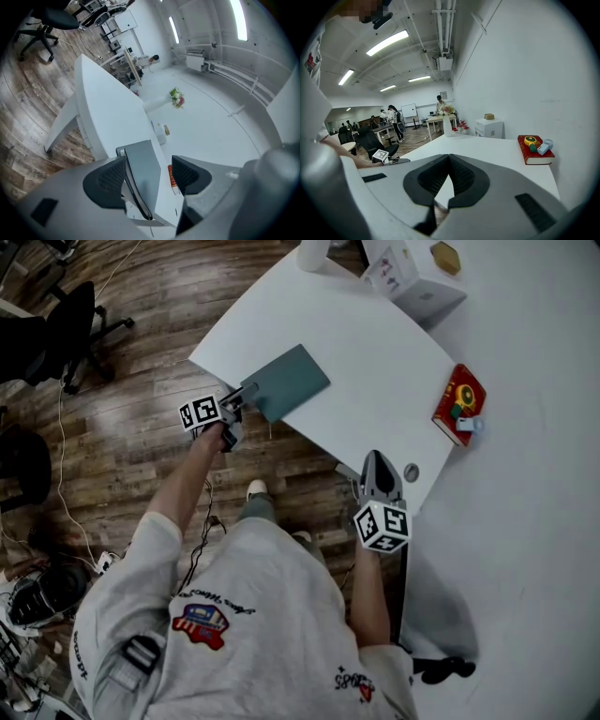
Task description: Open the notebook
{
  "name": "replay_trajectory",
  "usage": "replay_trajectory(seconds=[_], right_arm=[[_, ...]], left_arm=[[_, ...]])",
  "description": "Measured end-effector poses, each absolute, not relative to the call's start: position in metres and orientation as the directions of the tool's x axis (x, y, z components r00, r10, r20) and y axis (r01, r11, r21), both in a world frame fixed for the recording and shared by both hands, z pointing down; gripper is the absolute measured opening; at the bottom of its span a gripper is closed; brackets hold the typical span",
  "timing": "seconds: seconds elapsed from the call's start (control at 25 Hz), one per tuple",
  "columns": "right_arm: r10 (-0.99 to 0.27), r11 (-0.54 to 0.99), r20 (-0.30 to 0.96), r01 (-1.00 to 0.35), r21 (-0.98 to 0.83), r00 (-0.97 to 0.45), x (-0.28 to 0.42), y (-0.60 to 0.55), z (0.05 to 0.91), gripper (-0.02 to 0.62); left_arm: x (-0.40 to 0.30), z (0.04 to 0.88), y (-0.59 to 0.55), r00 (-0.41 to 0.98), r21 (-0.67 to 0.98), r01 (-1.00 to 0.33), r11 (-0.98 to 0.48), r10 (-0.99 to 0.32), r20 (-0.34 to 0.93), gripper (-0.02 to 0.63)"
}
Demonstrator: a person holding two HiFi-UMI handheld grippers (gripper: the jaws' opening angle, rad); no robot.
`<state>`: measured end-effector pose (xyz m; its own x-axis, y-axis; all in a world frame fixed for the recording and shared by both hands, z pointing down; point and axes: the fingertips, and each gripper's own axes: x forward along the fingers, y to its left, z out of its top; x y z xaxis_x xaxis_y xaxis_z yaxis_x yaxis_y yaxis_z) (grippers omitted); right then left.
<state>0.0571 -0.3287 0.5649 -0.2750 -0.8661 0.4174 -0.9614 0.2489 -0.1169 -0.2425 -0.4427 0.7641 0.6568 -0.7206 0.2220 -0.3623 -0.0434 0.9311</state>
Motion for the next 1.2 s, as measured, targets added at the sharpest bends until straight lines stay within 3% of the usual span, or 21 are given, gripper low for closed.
replay_trajectory(seconds=[0.32, 0.48, 0.72, 0.88, 1.2], right_arm=[[-0.864, 0.242, 0.422, -0.962, -0.124, -0.272, 0.058, -0.332, 0.568, -0.003], [-0.865, 0.243, 0.421, -0.962, -0.126, -0.273, 0.056, -0.33, 0.568, -0.003], [-0.869, 0.232, 0.418, -0.964, -0.129, -0.265, 0.06, -0.328, 0.567, -0.003], [-0.871, 0.224, 0.416, -0.965, -0.137, -0.262, 0.061, -0.324, 0.568, -0.003], [-0.877, 0.214, 0.407, -0.966, -0.147, -0.256, 0.076, -0.309, 0.562, -0.003]], left_arm=[[-0.25, 0.78, -0.446, 0.64, 0.922, -0.387, 0.032, -0.711, 0.293, 0.165], [-0.253, 0.782, -0.446, 0.611, 0.927, -0.364, 0.089, -0.729, 0.31, 0.163], [-0.259, 0.8, -0.446, 0.55, 0.864, -0.442, 0.243, -0.687, 0.475, 0.053], [-0.258, 0.8, -0.446, 0.531, 0.821, -0.518, 0.24, -0.663, 0.528, 0.043], [-0.254, 0.776, -0.443, 0.485, 0.794, -0.589, 0.153, -0.719, 0.498, 0.015]])
